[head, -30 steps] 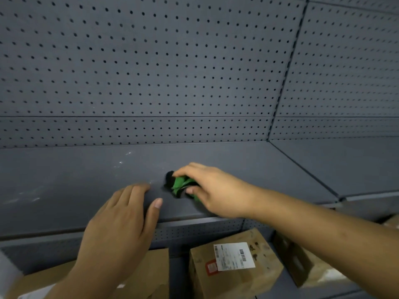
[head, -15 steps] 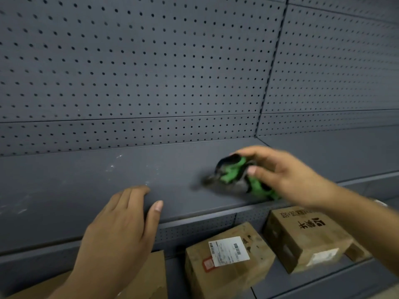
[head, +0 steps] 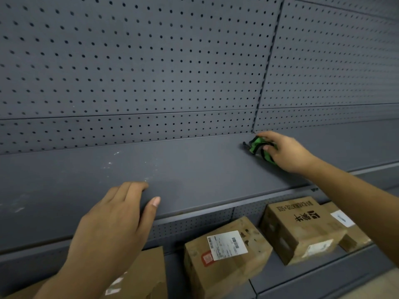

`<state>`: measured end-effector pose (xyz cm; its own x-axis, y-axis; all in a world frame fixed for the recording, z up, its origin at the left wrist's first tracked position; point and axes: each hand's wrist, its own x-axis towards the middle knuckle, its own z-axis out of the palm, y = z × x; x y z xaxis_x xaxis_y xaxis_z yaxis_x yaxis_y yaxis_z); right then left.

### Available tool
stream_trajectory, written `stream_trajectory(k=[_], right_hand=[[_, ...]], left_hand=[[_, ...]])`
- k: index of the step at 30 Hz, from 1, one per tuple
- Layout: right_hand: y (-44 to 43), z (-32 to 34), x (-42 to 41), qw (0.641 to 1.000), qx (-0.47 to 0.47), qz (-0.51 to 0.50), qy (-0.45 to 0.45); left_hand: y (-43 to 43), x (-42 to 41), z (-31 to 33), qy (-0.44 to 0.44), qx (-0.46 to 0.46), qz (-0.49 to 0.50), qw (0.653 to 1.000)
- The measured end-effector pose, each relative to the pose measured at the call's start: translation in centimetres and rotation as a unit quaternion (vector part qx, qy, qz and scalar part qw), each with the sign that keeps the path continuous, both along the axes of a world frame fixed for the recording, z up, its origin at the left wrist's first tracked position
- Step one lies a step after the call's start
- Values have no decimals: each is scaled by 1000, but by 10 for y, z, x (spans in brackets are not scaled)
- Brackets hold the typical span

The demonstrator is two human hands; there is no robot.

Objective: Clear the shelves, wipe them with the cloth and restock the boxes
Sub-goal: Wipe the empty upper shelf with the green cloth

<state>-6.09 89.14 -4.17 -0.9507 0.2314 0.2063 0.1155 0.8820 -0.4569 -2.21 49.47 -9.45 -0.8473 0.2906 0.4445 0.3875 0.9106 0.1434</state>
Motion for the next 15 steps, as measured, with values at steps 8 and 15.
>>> stream_trajectory(k=[8,15], right_hand=[[-88,-8,21,988,40,147,32],[-157,-7,57,966,-41,251,33]], left_hand=[[2,4,1,-16,19,9,1000],[2,5,5,-28,11,8,1000]])
